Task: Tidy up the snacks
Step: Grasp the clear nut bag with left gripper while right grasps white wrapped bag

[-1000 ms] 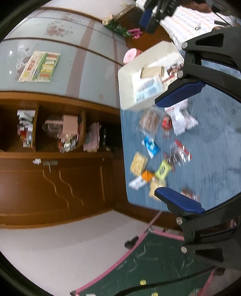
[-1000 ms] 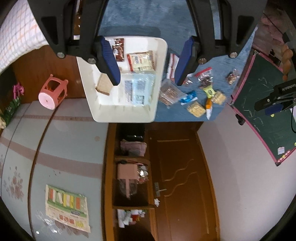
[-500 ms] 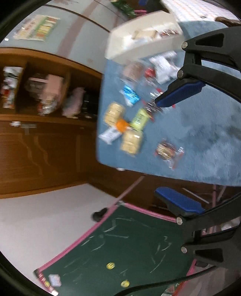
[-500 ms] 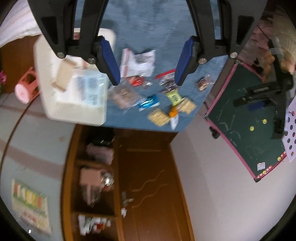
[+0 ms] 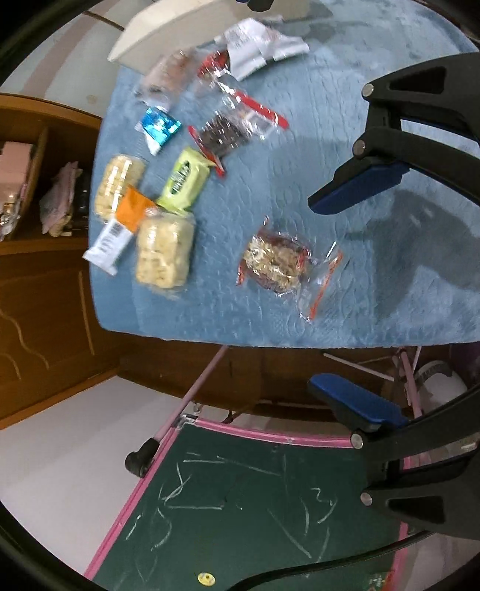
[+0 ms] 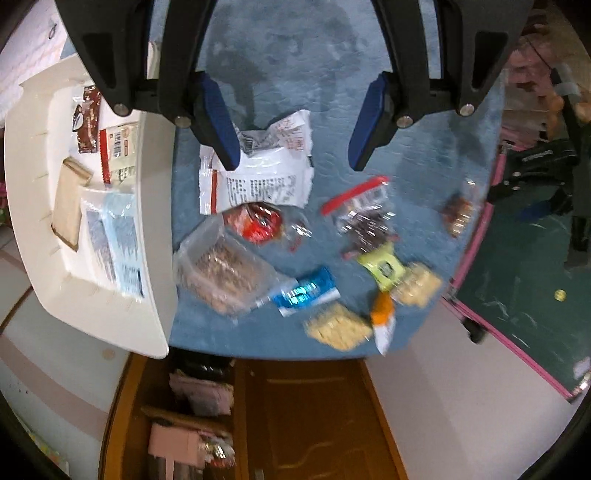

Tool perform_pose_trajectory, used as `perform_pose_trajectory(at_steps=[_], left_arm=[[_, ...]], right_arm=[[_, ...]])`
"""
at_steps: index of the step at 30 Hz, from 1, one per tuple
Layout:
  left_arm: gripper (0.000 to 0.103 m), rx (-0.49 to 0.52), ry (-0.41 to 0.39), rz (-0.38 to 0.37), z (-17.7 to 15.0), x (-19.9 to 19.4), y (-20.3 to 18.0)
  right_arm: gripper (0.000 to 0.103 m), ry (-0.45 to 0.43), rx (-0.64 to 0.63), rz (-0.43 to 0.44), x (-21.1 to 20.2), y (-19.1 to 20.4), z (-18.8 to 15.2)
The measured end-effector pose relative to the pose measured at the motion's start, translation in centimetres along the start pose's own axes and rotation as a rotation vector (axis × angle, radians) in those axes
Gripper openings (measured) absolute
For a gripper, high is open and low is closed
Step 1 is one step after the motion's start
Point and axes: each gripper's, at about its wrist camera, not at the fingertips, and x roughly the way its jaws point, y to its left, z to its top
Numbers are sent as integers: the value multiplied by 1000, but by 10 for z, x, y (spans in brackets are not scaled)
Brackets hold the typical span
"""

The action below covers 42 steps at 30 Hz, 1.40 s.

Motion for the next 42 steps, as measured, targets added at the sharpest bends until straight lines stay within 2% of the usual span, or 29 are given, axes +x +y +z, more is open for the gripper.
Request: perform_pose_trajectory(at_steps=[8, 10, 16, 19, 26, 29, 30, 31, 33, 34, 37, 42], left_arm=[[88, 0, 46, 6, 11, 40, 4], [88, -6, 57, 2, 13, 47, 5], [88, -24, 76, -35, 21, 64, 7], [88, -22, 77, -53, 25, 69, 2], [88, -12, 94, -36, 32, 80, -10], [87, -16, 87, -37, 31, 82, -13], [82, -24, 80, -42, 30, 82, -14], [67, -34, 76, -72, 28, 80, -14], [43, -54, 78, -150, 24, 75, -17], [37, -58, 75, -141, 23, 71, -20], [37, -24, 58, -87, 18, 62, -28], [37, -23, 47, -94, -2, 32, -41]], right_arm=[[61, 55, -24, -185, 43, 1, -7], [72, 53, -12, -177, 48, -2, -8], [83, 70, 28, -170, 64, -9, -9], [86, 74, 8, -190, 71, -7, -10], [85, 61, 1, -199, 71, -3, -12], [77, 48, -9, -220, 69, -2, -16], [75, 44, -12, -221, 67, -2, -18], [74, 43, -13, -220, 67, -2, -18], [71, 37, -22, -222, 64, 0, -21], [71, 38, -24, -220, 63, 1, -23], [69, 36, -19, -191, 54, 4, -31], [69, -24, -54, -129, 18, 22, -57]])
